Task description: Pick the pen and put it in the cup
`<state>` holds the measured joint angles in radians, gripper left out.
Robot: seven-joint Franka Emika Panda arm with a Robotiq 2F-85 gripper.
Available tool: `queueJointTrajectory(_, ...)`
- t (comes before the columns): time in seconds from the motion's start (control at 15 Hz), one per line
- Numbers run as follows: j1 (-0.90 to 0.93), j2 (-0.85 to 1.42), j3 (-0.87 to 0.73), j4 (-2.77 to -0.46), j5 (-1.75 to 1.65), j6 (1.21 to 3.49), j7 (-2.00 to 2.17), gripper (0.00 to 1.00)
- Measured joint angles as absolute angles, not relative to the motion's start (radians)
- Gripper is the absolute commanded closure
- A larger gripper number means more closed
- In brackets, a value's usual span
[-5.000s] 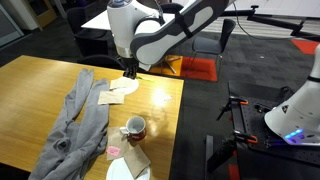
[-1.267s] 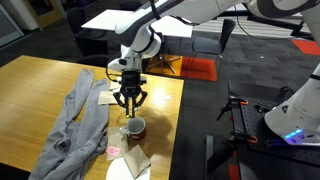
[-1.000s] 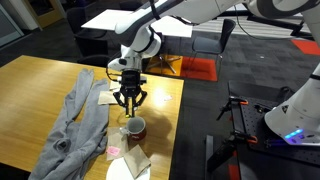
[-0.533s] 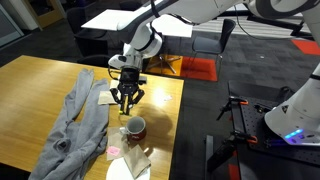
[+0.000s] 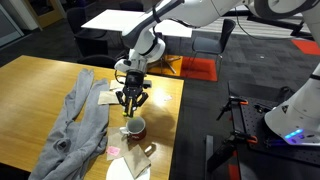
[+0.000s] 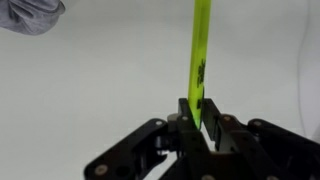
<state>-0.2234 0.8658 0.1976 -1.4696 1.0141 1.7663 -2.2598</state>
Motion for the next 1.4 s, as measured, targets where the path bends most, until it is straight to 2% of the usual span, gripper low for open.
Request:
queueJointTrajectory(1.0,-0.224,0.957,0.160,-1.492,1.052,1.760,-2.483,0.95)
queueJointTrajectory(1.07,-0.224,0.962,0.160,-1.492,1.052,1.760,-2.490,0.56)
queueJointTrajectory(1.2,-0.224,0.967,0.160,-1.491,1.052,1.760,-2.492,0.49)
queueJointTrajectory(1.4,-0.224,0.969,0.160,-1.491,1.053,1.760,-2.492,0.27)
